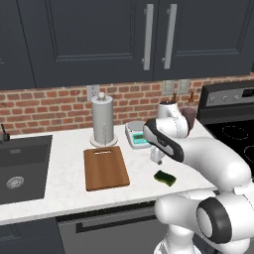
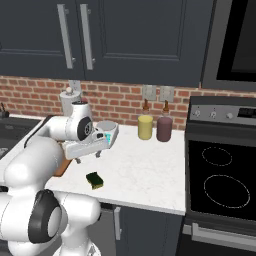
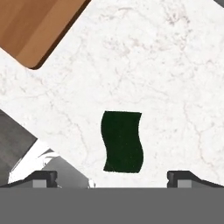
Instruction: Pick up the sponge from the counter and clean the cutting board by briefly scrubbing or pressing down on the cutting board. Once finished, release the sponge.
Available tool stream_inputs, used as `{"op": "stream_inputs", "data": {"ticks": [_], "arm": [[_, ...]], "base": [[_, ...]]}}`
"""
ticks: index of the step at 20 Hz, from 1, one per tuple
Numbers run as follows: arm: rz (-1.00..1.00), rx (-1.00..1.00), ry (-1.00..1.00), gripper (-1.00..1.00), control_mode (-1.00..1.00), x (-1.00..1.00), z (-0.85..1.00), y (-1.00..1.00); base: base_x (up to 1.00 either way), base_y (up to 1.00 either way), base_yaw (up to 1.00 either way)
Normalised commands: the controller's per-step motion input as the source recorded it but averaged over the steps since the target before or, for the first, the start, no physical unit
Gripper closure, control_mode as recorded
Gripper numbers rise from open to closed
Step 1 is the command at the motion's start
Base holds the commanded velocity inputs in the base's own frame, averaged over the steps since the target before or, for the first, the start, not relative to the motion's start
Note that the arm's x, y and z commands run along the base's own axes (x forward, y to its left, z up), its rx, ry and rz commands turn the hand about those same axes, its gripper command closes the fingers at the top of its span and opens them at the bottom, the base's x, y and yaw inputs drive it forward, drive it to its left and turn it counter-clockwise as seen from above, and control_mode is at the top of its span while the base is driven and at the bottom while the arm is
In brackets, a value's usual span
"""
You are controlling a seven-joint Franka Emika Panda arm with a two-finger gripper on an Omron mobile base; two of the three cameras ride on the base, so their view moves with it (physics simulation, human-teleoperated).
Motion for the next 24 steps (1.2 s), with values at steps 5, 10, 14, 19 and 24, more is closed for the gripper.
{"op": "stream_inputs", "data": {"ticks": [5, 10, 14, 19, 24], "arm": [[0.07, 0.00, 0.00, -1.00, -1.00, 0.00, -0.32, -0.06], [0.11, 0.00, 0.01, -1.00, -1.00, 0.00, -0.29, 0.00], [0.13, 0.00, 0.03, -1.00, -1.00, -0.04, -0.23, -0.03], [0.13, 0.00, 0.00, -1.00, -1.00, -0.07, -0.19, -0.15], [0.10, 0.00, 0.00, -1.00, -1.00, -0.05, -0.22, -0.05]], "base": [[0.00, 0.00, 0.00], [0.00, 0.00, 0.00], [0.00, 0.00, 0.00], [0.00, 0.00, 0.00], [0.00, 0.00, 0.00]]}}
